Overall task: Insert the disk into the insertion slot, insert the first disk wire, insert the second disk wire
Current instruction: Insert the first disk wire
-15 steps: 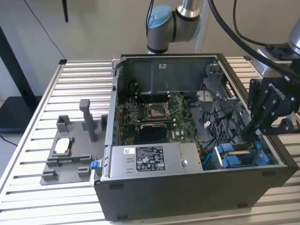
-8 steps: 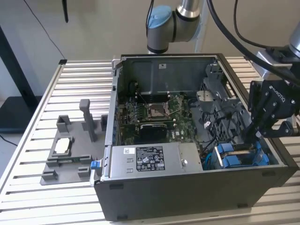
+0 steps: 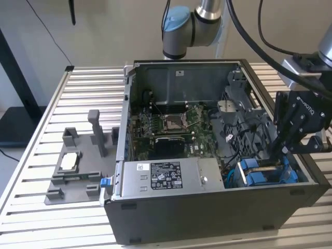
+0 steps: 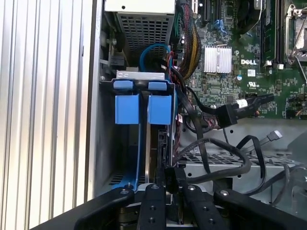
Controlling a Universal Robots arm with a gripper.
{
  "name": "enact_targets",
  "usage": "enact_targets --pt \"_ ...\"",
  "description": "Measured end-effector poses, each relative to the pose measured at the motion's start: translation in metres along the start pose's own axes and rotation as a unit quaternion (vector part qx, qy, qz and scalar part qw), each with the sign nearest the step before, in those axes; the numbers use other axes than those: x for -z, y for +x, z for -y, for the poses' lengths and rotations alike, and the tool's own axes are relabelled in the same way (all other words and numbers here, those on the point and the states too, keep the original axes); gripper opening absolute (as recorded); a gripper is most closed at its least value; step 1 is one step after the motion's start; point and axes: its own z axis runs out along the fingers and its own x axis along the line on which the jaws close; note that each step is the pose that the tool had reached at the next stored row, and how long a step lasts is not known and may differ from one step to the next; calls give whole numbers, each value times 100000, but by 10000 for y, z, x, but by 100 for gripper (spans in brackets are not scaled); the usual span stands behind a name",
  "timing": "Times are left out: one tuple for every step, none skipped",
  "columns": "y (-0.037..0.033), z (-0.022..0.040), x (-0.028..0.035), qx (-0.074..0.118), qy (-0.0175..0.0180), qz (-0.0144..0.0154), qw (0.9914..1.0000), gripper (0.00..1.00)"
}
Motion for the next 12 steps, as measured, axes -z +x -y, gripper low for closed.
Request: enact_targets --pt "0 -1 -5 -26 2 -1 100000 19" --pt "0 -1 -9 -51 2 -1 100000 19" --pt "0 -2 -12 -75 2 -3 100000 19" --pt "0 -2 -17 -109 0 0 100000 19" --pt "0 -2 -22 -158 4 5 100000 19" --pt "1 -2 -27 -217 8 4 100000 19" --pt "1 -2 -32 -277 9 9 100000 19" --pt "1 -2 -38 -337 10 13 99999 19" --pt "1 -2 -45 -393 10 24 99999 19" --pt "1 -2 -52 -448 11 37 99999 19" --pt "1 -2 -56 -507 14 26 99999 19" --pt "1 -2 -62 -564 17 29 99998 19"
